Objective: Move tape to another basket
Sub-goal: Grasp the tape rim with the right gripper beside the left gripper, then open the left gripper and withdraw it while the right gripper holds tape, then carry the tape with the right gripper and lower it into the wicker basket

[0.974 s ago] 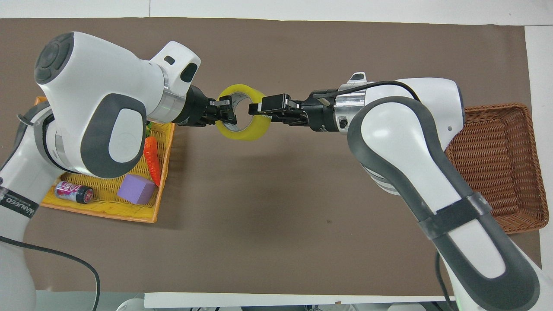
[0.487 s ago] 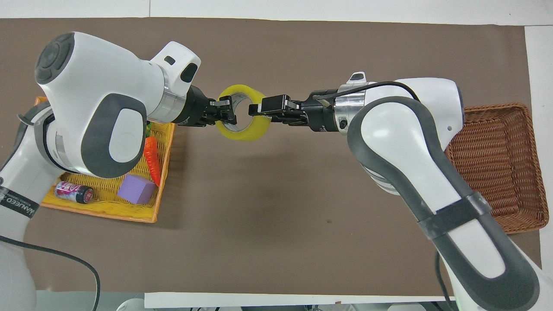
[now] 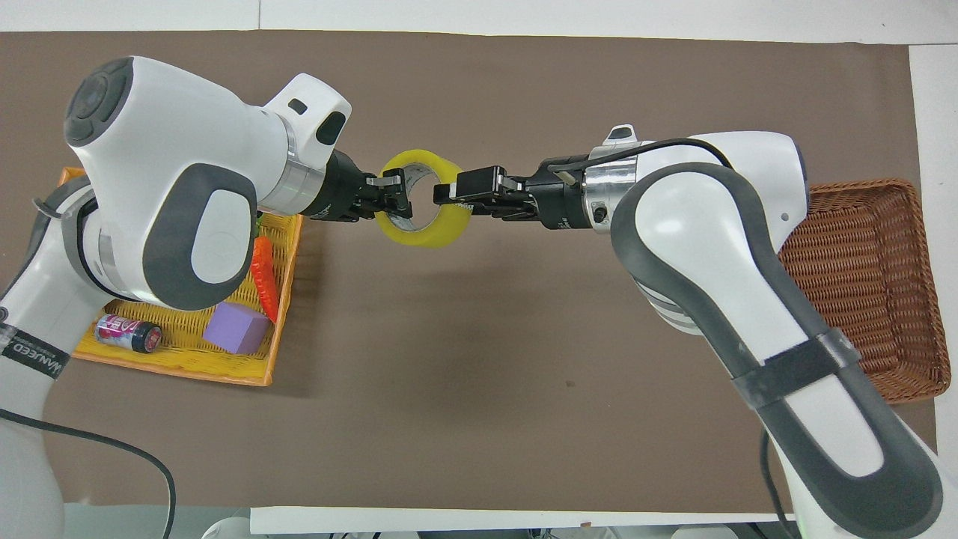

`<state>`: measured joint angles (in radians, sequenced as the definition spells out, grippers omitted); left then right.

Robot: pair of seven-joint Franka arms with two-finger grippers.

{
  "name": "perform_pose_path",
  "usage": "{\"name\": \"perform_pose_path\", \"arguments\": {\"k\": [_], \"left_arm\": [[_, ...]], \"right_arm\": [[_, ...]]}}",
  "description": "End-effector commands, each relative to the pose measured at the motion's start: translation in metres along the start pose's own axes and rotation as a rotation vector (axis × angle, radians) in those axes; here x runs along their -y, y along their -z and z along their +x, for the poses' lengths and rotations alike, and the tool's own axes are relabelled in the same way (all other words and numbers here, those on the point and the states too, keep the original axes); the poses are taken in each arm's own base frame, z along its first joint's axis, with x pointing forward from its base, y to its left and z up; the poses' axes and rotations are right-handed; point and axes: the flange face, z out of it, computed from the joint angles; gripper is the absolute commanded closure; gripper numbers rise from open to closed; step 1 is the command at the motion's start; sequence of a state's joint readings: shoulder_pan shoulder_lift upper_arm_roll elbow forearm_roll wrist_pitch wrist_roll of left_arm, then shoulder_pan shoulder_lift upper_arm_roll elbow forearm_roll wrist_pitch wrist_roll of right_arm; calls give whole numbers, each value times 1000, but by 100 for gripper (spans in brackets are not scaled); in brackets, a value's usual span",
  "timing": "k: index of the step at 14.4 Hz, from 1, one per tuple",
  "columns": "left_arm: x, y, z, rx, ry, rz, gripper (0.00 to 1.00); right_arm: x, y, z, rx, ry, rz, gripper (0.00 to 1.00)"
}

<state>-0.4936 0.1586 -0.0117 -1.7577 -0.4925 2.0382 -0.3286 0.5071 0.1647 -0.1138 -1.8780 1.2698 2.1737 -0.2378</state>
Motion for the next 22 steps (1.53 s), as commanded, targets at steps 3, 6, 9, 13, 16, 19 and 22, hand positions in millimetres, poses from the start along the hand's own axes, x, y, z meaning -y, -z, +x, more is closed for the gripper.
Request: {"name": "perform_pose_path", "arguments": {"k": [3,6,9,13,16,19,22], "left_arm": [[-11,32,-6,-30,-18,-14,1],[1,86,-18,-45,-10,-29,1],[23,140,-21,-46,18,-34,1],[84,206,-5,-67,116,-32,1],[138,226,5,-125,176,122,0],[182,239,8,-136,123,319,0],[218,249,2,-90,-5,341,1]], "right_arm": [[8,4,-2,10,21,24,100],[8,4,-2,11,21,24,100],[8,4,-2,10,21,24,100],[5,12,2,13,24,21,100],[-24,59,20,69,55,2,100],[-78,153,37,101,68,11,100],[-147,265,33,103,62,-21,100]]}}
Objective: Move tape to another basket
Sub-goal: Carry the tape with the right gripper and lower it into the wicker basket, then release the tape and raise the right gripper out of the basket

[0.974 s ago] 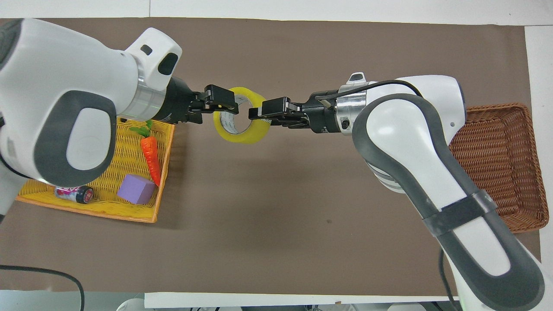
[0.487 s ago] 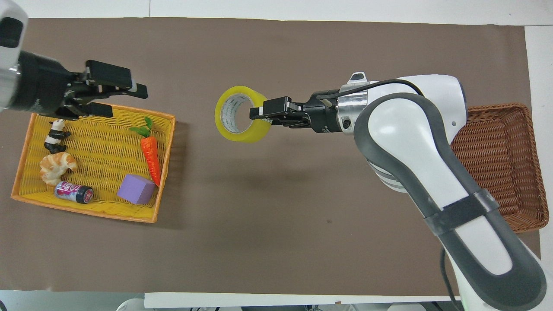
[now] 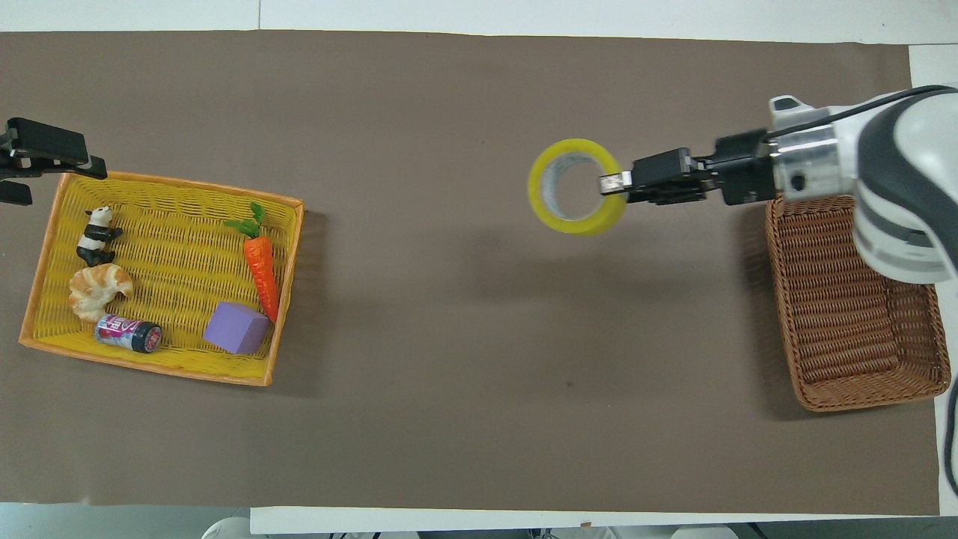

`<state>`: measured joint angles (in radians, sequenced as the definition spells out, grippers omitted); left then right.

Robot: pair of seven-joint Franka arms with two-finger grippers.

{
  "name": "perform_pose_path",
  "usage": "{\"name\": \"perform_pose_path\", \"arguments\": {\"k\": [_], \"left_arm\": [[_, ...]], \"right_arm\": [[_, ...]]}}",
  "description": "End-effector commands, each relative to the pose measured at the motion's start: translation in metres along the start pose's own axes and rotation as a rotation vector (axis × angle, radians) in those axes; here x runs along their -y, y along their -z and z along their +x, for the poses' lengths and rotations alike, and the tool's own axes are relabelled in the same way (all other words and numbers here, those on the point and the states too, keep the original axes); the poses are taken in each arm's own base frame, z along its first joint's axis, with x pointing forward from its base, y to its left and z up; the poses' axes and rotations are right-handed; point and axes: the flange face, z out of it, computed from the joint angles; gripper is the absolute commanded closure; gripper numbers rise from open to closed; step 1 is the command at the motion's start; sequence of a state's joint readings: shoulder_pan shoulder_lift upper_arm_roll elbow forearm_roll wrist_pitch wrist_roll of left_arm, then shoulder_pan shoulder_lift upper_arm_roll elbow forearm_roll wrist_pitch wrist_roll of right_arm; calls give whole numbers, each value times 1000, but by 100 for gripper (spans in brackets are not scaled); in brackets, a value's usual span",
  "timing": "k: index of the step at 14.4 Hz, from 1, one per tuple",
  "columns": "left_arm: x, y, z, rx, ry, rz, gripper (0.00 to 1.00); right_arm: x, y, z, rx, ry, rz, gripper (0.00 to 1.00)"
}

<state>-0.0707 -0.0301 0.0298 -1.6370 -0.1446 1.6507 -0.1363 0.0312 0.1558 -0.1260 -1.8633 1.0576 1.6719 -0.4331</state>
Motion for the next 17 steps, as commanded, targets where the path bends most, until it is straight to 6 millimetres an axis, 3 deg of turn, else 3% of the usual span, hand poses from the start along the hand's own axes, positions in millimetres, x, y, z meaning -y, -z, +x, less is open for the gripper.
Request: {"name": "perform_pose_path", "arguments": {"k": [1,2,4,7,9,12,15,17], "left_arm": [[34,-3,-8,29,-107,46,0],[45,-2,-9,30,-105,58,0],[51,0,-8,25,-93,58,0],[49,0,-7,20,-98,58,0],[54,2,-7,22,-89,61,0],[92,7,-7,18,-16,62,0],[87,7,-5,7,-27,63,0],[85,8,-1,-20,-32,63,0]], "right_arm": [[-48,93,-27,-21,-1,-27,100],[-74,133,-41,-40,-1,-83,100],[-117,189,-69,-18,71,-188,100],[-194,231,-98,6,122,-200,100],[-235,235,-107,17,131,-177,100],[-244,233,-111,33,135,-182,100],[-252,233,-114,48,123,-196,100],[-272,230,-117,55,126,-185,100]]}}
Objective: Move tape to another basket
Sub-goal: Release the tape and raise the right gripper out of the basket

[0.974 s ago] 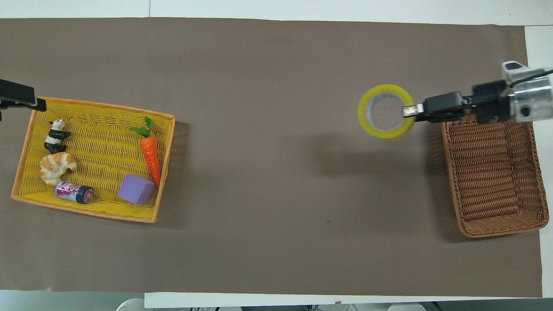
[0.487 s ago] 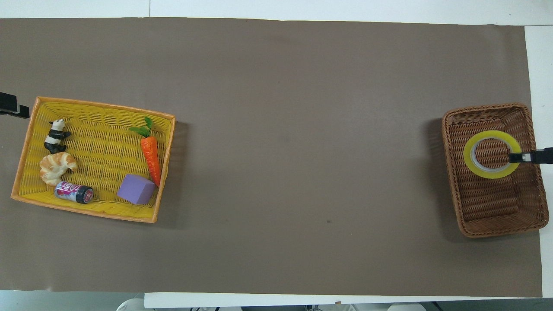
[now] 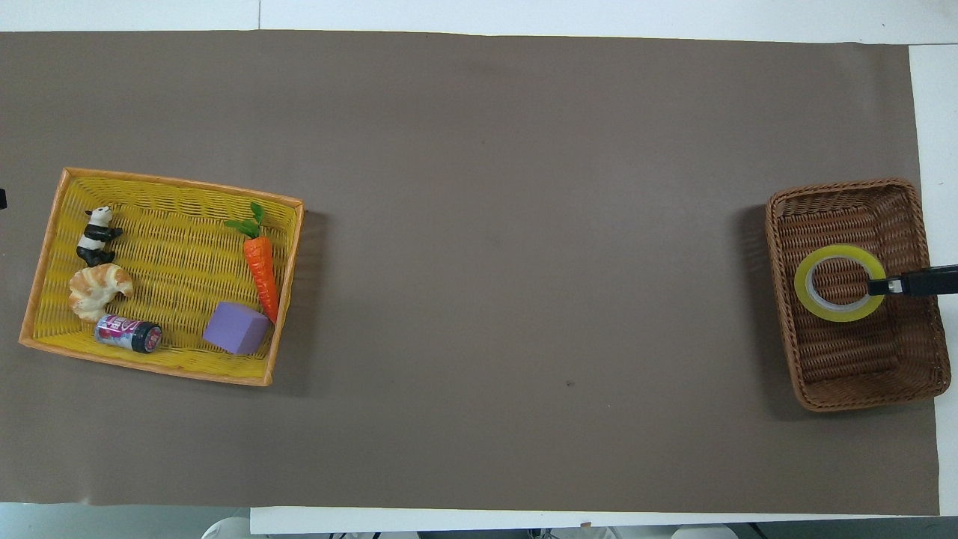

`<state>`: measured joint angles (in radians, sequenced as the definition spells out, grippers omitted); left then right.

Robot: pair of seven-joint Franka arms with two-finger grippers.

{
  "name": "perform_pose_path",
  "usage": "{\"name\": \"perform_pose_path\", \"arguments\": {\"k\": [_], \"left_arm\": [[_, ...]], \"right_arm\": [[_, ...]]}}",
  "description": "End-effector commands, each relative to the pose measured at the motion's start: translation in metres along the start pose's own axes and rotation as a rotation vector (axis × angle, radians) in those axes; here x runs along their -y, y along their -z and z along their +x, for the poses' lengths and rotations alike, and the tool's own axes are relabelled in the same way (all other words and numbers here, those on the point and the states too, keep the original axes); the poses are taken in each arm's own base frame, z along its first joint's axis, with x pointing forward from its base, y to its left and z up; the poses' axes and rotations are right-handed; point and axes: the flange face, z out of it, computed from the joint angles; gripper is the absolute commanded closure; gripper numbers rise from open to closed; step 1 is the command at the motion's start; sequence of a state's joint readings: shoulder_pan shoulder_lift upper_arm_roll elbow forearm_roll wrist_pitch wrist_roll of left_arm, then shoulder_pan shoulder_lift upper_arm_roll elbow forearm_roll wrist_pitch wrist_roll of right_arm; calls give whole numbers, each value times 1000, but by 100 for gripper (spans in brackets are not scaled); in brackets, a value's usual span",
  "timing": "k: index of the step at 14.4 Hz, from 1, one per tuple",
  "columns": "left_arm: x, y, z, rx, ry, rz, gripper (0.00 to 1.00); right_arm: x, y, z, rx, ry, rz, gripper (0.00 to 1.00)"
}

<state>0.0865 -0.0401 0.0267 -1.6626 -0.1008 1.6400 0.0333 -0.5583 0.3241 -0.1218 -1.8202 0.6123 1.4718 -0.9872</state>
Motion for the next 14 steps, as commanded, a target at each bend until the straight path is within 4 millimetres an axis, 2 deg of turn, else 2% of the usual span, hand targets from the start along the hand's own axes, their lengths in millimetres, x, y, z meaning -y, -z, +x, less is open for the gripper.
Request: {"name": "perform_pose_path", "arguments": {"k": [1,5,6,7,8,9,12,14], "left_arm": [[-6,4,1,-56,-20,16,0],[-7,4,3,-59,-24,17,0],[-7,4,2,-53,-26,16,0],[-7,1,0,-34,-27,19,0],[-7,1,-2,-17,-44,67,0],[-15,1,-1,-11,-95,123,0],[-11,6,0,17,-133,146,0],[-14,7,-1,32,-136,147,0]], "right_arm": [[-16,-1,-3,17,33,-10,100],[-18,-6,-7,32,26,-10,98],[-19,-6,-8,37,25,-16,93],[-21,-5,-8,50,26,-37,60],[-22,-6,-7,53,27,-50,31],[-23,-5,-5,50,29,-65,3],[-21,3,-3,56,35,-102,1],[-4,11,8,60,61,-169,1]]}}
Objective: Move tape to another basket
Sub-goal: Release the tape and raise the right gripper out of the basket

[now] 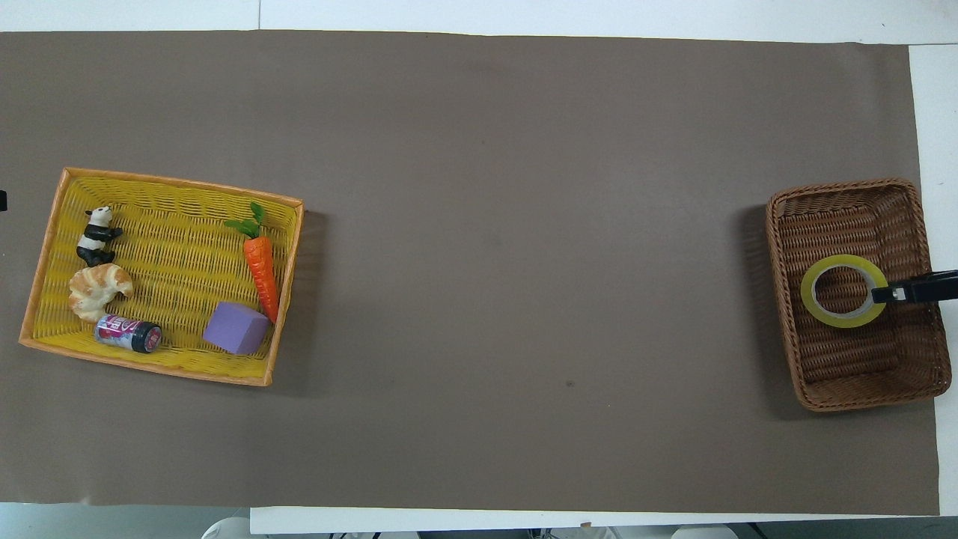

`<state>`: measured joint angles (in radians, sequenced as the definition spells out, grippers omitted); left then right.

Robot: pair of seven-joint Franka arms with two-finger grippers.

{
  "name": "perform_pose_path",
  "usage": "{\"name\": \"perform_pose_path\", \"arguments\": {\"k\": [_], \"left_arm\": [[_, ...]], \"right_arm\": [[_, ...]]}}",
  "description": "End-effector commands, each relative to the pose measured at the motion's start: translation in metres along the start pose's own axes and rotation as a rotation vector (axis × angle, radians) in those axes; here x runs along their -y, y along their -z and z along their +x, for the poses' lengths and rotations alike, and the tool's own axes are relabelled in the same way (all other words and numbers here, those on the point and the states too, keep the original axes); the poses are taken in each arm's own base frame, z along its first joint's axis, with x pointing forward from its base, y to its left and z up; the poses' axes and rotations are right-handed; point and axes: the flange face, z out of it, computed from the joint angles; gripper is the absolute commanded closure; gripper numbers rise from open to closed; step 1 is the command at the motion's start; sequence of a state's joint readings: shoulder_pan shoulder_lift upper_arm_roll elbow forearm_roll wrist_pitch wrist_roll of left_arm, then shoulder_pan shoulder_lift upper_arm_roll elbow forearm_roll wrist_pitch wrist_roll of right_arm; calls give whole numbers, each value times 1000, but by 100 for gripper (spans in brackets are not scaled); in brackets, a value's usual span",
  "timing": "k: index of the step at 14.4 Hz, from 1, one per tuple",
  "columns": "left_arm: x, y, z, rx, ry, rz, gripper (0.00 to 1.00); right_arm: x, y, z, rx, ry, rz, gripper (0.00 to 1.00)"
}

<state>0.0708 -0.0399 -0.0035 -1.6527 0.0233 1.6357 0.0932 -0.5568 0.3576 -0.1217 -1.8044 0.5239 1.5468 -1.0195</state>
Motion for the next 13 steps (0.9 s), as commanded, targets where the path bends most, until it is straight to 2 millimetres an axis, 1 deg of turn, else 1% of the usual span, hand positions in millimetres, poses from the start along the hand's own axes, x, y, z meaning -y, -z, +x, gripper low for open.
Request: {"name": "perform_pose_path", "arguments": {"k": [1,2,3,4,6,7,8,9,10,11,12,13], "left_arm": [[-3,3,-1,33,-30,25,0],[-4,1,-1,39,-36,31,0],[-7,-7,2,61,-41,30,0],[-14,-11,4,77,-55,28,0],[-17,-16,3,107,-61,19,0],[-17,-17,3,112,-85,15,0],[-17,-15,2,107,-113,11,0],[-17,-19,3,113,-121,10,0],[-18,-21,5,117,-122,8,0],[-19,-30,8,140,-123,4,0],[-19,-30,8,138,-123,1,0],[-19,-28,8,129,-122,-9,0]], "right_arm": [[36,22,17,36,74,-140,1],[61,32,29,61,107,-212,0],[87,35,40,88,117,-269,0],[118,42,54,99,110,-329,1],[170,48,71,109,77,-426,1],[197,44,80,111,18,-486,1],[227,48,90,94,-75,-557,1],[251,50,94,91,-138,-617,1],[281,51,95,71,-165,-655,1],[300,48,94,62,-172,-672,1],[315,49,90,67,-175,-689,1],[320,52,90,53,-191,-693,1]]}}
